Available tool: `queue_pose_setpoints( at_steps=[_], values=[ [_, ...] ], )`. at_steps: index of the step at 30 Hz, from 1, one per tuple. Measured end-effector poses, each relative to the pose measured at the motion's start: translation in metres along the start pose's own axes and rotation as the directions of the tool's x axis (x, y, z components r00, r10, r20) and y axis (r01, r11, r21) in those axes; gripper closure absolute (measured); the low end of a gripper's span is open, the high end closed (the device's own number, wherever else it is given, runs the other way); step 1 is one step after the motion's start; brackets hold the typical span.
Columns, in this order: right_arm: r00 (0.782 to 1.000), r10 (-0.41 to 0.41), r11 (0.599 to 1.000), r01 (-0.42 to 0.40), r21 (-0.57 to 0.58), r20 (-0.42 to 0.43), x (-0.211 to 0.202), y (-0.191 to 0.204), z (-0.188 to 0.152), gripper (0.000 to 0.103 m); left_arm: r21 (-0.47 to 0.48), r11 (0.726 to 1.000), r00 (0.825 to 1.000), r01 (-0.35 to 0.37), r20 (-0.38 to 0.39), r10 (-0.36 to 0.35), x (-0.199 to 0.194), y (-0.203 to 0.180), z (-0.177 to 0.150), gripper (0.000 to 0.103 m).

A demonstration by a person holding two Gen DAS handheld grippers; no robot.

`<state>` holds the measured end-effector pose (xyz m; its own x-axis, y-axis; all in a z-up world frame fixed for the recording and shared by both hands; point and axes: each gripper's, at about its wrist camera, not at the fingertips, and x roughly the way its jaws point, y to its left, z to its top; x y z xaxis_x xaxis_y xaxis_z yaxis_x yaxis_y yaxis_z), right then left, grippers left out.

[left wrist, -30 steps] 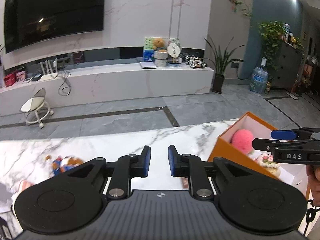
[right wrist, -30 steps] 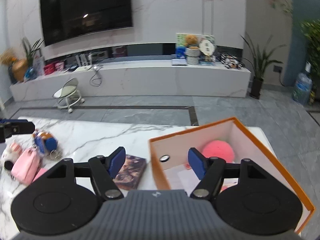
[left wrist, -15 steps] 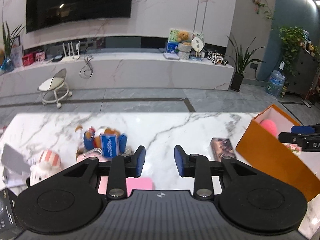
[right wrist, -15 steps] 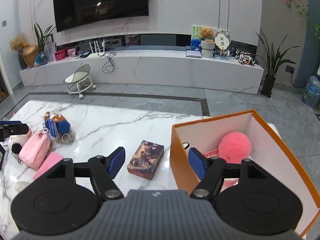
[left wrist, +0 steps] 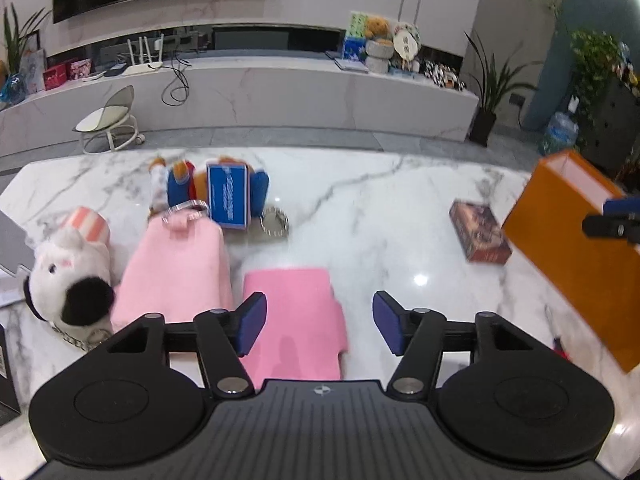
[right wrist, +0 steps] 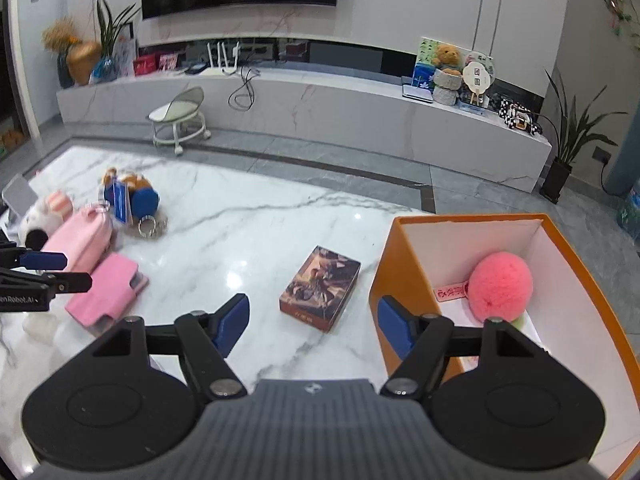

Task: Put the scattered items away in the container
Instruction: 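Move both grippers back over the table toward the pink wallet and notebook, then grasp the pink wallet with the left gripper while the right gripper grasps the grey notebook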

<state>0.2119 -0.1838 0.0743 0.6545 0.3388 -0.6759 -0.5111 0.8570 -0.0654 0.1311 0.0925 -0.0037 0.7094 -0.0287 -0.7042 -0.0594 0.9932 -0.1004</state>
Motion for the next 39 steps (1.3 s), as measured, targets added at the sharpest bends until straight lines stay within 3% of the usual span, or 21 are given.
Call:
queue_pose_setpoints(
  at_steps=[9, 12, 17, 27, 30, 33, 39],
  values=[
    [1.0, -0.006, 0.999, 0.005, -0.038, -0.029, 0.009, 0.01, -0.007, 0.029, 0.004, 1.0, 0.998, 0.005, -0.057, -0.005, 0.022, 0.014, -0.024, 0.026],
    [0.999, -0.006, 0.999, 0.005, -0.047, -0.038, 0.013, 0.013, -0.008, 0.028, -0.012, 1.0, 0.998, -0.006, -0.068, 0.005, 0.027, 0.02, -0.03, 0.015],
    [0.998, -0.002, 0.997, -0.002, -0.072, -0.057, 0.018, 0.019, -0.012, 0.027, -0.018, 1.0, 0.995, -0.016, -0.102, 0.014, 0.04, 0.019, -0.031, 0.014],
    [0.981, 0.117, 0.981, -0.138, -0.134, -0.154, 0.024, 0.049, -0.043, 0.026, 0.028, 0.999, 0.997, -0.033, -0.07, 0.035, 0.049, 0.007, -0.028, 0.012],
    [0.973, 0.153, 0.966, -0.184, -0.182, -0.173, 0.028, 0.066, -0.051, 0.024, 0.041, 0.998, 0.997, -0.044, -0.069, 0.047, 0.051, 0.004, -0.027, 0.012],
    [0.964, 0.201, 0.944, -0.238, -0.229, -0.175, 0.029, 0.081, -0.056, 0.014, 0.05, 0.997, 0.996, -0.051, -0.068, 0.054, 0.052, 0.002, -0.027, 0.012],
    [0.932, 0.302, 0.861, -0.356, -0.363, -0.198, 0.033, 0.11, -0.069, 0.009, 0.065, 0.996, 0.996, -0.055, -0.07, 0.06, 0.054, 0.001, -0.026, 0.012]
  ],
)
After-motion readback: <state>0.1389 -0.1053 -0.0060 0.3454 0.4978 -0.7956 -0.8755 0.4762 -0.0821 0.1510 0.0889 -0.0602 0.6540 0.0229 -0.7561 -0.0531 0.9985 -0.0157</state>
